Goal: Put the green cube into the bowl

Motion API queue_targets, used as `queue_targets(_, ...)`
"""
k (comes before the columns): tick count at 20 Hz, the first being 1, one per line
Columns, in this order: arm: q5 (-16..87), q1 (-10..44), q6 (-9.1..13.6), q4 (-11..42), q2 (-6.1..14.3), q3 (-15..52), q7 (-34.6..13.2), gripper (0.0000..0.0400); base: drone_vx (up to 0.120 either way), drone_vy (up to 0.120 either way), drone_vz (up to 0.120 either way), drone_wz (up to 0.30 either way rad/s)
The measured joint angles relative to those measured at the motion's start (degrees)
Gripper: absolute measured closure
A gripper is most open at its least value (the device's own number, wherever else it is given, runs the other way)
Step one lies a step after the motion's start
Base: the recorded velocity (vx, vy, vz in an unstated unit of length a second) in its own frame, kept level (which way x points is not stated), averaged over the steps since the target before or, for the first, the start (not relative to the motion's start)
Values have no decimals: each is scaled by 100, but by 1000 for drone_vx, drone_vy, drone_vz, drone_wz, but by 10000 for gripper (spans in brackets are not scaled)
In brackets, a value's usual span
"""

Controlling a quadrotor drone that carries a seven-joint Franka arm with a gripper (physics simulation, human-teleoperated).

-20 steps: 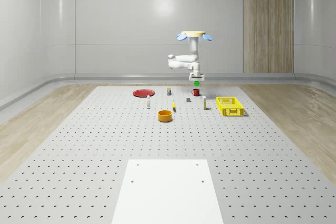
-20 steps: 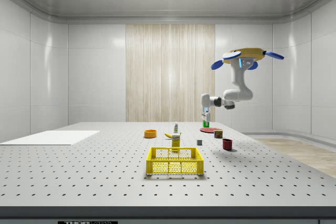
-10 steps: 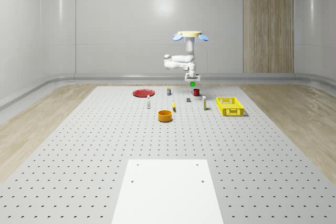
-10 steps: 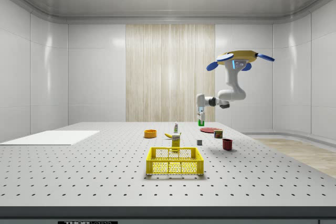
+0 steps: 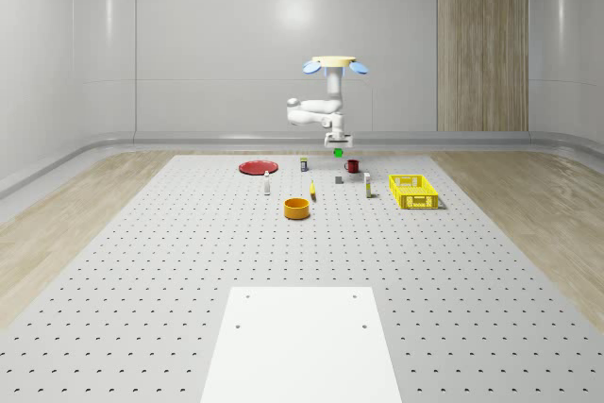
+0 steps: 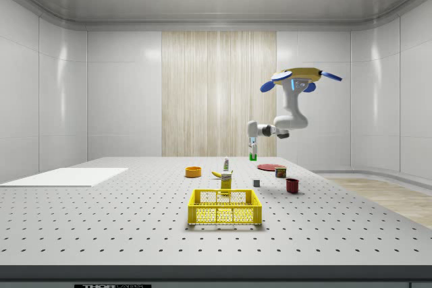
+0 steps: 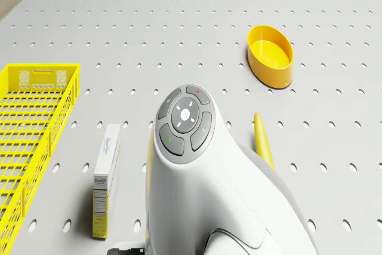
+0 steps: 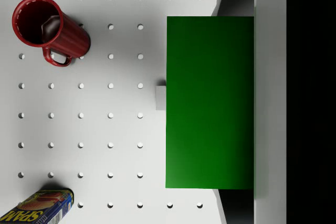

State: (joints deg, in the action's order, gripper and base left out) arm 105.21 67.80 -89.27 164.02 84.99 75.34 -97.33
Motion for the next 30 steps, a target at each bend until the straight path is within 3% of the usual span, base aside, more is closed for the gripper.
queue_targets(4, -12, 8, -27, -2, 29, 5, -5, 150, 10, -120, 0, 0)
queue_targets(30, -76, 50, -170, -9, 181, 28, -46, 150, 120, -120, 0, 0)
